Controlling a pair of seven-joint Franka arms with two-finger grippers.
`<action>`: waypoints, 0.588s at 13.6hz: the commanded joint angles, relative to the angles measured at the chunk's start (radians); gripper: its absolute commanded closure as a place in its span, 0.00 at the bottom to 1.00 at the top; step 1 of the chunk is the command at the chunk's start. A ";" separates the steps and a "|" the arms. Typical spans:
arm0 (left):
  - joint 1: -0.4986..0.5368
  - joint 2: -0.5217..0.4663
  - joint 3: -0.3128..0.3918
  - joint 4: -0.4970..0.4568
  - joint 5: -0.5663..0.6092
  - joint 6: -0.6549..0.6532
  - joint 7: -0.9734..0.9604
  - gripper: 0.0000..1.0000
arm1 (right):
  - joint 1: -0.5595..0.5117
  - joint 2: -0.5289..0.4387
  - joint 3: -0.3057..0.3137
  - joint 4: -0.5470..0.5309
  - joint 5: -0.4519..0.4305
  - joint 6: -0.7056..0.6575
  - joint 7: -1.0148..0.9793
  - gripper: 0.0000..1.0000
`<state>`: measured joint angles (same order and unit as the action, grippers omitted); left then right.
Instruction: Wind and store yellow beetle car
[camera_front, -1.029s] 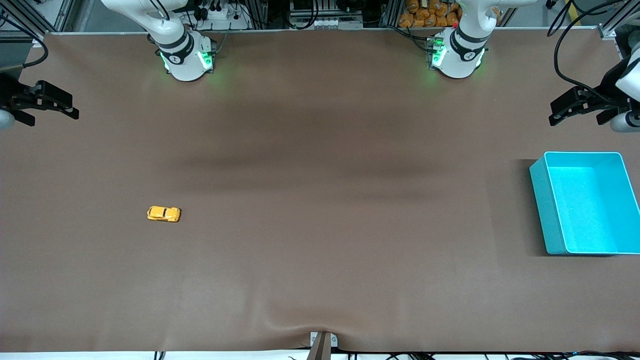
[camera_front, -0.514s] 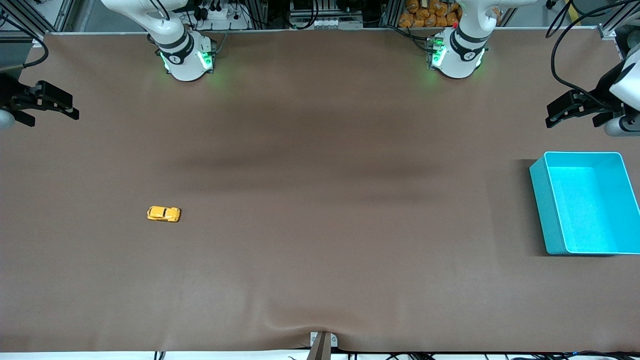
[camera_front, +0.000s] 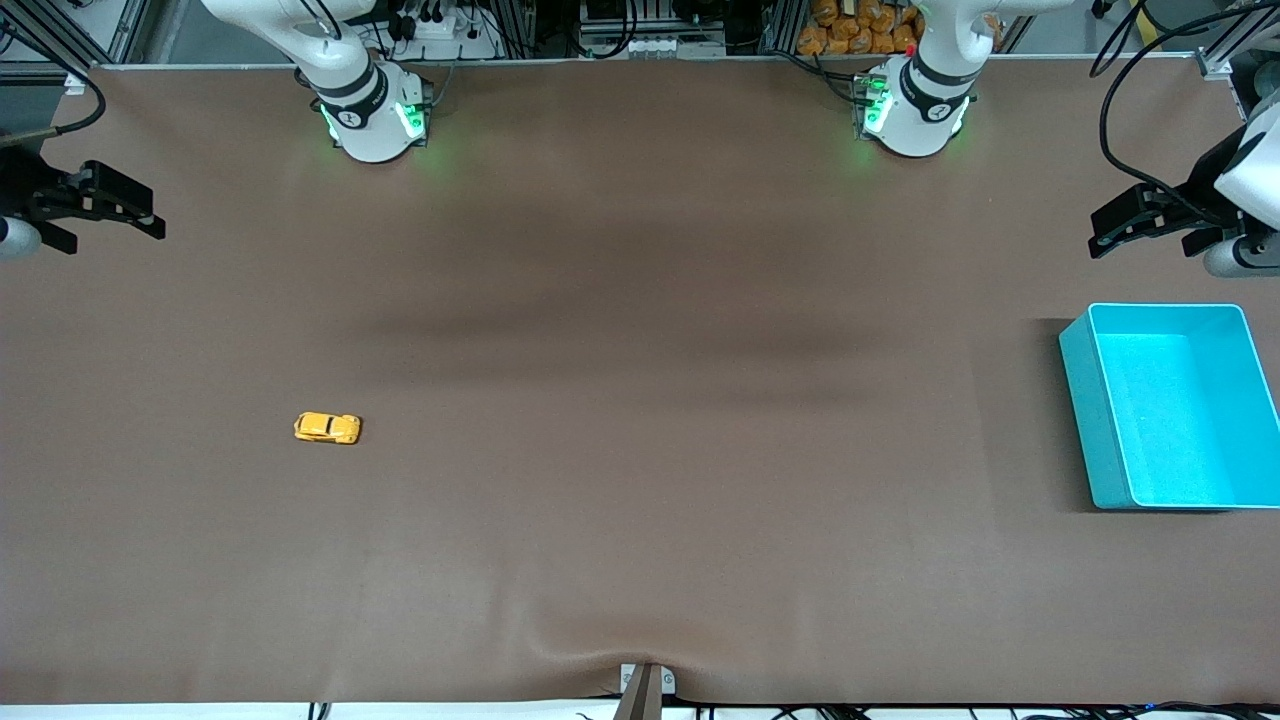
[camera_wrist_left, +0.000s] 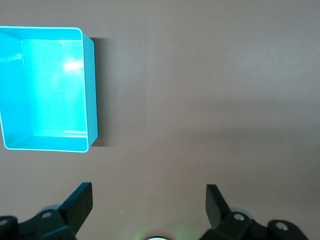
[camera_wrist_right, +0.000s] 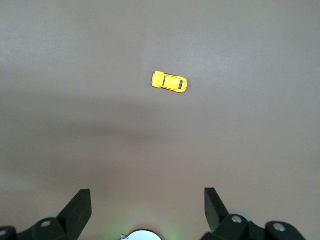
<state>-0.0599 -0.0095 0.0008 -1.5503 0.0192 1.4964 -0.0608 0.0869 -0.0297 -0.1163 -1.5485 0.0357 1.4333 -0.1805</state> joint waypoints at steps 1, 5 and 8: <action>0.009 -0.004 -0.005 -0.002 -0.010 0.007 0.009 0.00 | 0.010 -0.009 -0.002 0.007 -0.005 -0.001 -0.007 0.00; 0.009 -0.004 -0.005 -0.002 -0.008 0.007 0.009 0.00 | 0.010 -0.009 -0.002 0.008 -0.005 -0.001 -0.005 0.00; 0.009 -0.004 -0.005 -0.004 -0.008 0.007 0.009 0.00 | 0.010 -0.009 -0.002 0.008 0.000 -0.001 -0.001 0.00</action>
<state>-0.0598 -0.0095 0.0008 -1.5505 0.0192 1.4964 -0.0608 0.0904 -0.0298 -0.1157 -1.5444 0.0357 1.4351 -0.1805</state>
